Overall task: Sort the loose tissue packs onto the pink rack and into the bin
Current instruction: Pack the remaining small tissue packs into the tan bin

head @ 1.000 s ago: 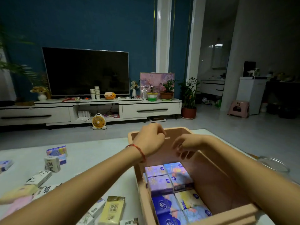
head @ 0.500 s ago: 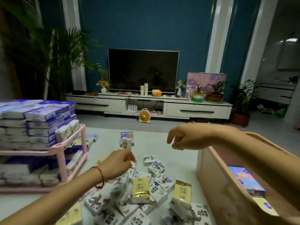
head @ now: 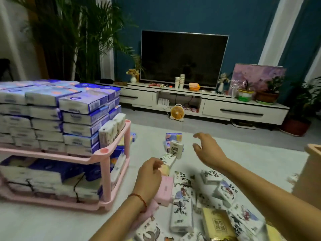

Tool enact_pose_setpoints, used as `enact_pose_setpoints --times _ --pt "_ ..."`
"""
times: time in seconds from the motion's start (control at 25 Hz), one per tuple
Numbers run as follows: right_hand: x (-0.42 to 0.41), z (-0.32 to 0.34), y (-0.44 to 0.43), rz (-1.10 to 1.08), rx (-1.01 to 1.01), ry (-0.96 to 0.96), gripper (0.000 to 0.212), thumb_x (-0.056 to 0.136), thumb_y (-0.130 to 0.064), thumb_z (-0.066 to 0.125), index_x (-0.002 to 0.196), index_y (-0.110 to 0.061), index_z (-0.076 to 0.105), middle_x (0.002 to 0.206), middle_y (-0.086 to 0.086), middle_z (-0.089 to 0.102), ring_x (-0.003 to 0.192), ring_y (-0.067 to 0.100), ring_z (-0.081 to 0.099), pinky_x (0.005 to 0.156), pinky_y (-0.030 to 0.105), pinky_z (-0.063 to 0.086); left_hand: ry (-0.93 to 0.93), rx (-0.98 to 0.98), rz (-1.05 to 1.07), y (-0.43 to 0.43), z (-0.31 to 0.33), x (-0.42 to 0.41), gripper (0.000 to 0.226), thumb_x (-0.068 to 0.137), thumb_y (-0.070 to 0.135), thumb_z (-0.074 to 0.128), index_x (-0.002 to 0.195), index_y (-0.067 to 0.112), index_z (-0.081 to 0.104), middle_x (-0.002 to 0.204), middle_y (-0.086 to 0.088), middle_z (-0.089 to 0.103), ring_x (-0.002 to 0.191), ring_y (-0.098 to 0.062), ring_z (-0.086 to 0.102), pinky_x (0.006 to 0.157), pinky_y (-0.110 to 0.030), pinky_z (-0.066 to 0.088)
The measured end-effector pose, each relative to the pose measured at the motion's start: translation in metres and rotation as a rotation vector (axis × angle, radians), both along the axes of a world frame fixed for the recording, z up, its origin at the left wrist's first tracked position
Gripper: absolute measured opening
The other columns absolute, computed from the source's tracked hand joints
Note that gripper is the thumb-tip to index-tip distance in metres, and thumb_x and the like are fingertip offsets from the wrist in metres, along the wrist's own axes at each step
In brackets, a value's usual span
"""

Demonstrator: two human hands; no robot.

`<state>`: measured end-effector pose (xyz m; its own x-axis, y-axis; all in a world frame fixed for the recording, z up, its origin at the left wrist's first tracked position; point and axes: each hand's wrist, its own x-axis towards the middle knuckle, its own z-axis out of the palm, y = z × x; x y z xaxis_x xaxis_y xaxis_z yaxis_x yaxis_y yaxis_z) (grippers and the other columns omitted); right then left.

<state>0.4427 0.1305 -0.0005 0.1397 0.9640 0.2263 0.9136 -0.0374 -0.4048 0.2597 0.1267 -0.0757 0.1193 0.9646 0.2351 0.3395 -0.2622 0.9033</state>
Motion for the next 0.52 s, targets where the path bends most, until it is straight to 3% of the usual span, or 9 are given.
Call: enact_pose_setpoints --times 0.12,0.2,0.28,0.36,0.52 --pt "-0.003 -0.028 0.06 -0.139 0.095 0.271 0.034 0.098 -0.011 0.038 0.131 -0.009 0.046 0.133 0.017 0.049 0.119 0.03 0.048 0.097 0.036 0.04 -0.127 -0.004 0.0 0.023 -0.012 0.006 0.032 0.085 -0.011 0.042 0.098 0.012 0.06 0.1 -0.005 0.063 0.095 -0.017 0.059 0.08 -0.015 0.043" --pt "-0.001 -0.042 0.099 -0.235 0.11 0.304 0.033 0.096 -0.009 0.042 0.128 -0.009 0.049 0.134 0.018 0.048 0.12 0.031 0.048 0.097 0.037 0.041 -0.202 0.001 -0.002 0.041 -0.021 -0.003 0.035 0.084 -0.013 0.041 0.091 0.015 0.06 0.093 0.0 0.062 0.087 -0.012 0.057 0.07 -0.006 0.044" --pt "0.002 -0.05 0.124 -0.377 0.12 0.202 0.038 0.091 -0.013 0.054 0.129 -0.012 0.05 0.137 0.017 0.042 0.124 0.032 0.042 0.1 0.037 0.037 -0.254 -0.019 0.032 0.055 -0.032 -0.013 0.039 0.082 -0.015 0.043 0.081 0.02 0.059 0.087 0.003 0.062 0.082 -0.009 0.056 0.064 -0.001 0.041" --pt "0.001 -0.053 0.135 -0.409 0.054 0.115 0.056 0.084 -0.023 0.067 0.134 -0.016 0.043 0.142 0.016 0.033 0.13 0.032 0.034 0.104 0.039 0.032 -0.302 -0.057 0.058 0.058 -0.04 -0.017 0.041 0.08 -0.016 0.046 0.076 0.023 0.058 0.083 0.005 0.063 0.08 -0.009 0.057 0.064 -0.001 0.041" --pt "-0.007 -0.051 0.154 -0.113 -0.123 -0.183 0.097 0.076 -0.031 0.073 0.149 -0.025 0.008 0.157 0.011 -0.001 0.144 0.03 0.003 0.115 0.044 0.013 -0.282 -0.067 0.092 0.056 -0.04 -0.013 0.042 0.081 -0.015 0.044 0.074 0.024 0.057 0.086 -0.001 0.064 0.08 -0.007 0.057 0.063 -0.001 0.041"
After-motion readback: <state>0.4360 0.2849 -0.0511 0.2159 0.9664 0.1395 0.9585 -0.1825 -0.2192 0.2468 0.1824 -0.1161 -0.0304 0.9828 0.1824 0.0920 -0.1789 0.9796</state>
